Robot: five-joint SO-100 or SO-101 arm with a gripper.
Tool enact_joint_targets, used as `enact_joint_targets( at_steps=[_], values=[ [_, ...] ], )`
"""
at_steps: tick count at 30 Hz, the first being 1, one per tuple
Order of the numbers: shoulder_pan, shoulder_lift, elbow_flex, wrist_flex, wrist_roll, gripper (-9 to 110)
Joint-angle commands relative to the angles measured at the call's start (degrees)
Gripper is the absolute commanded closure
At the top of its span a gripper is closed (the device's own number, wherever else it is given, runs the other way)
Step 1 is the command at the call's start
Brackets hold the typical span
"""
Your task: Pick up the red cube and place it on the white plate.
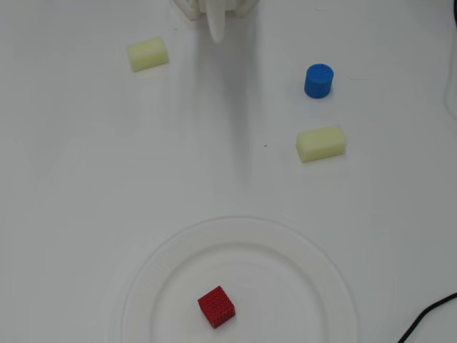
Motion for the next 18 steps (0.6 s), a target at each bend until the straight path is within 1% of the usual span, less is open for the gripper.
enact_joint_targets(
  at_steps=[1,6,9,11,13,16,18],
  values=[
    [1.8,3.8,4.5,2.0,2.0,58],
    [1.0,3.8,12.1,1.7,7.2,60],
    [-1.1,3.9,14.0,2.0,9.3,70],
    [-1.9,3.9,14.4,2.4,9.9,84],
    [-2.0,4.0,16.0,2.3,8.9,93],
    [-1.8,4.0,17.9,2.1,8.5,101],
    [-1.4,4.0,18.6,2.1,8.4,102]
  ],
)
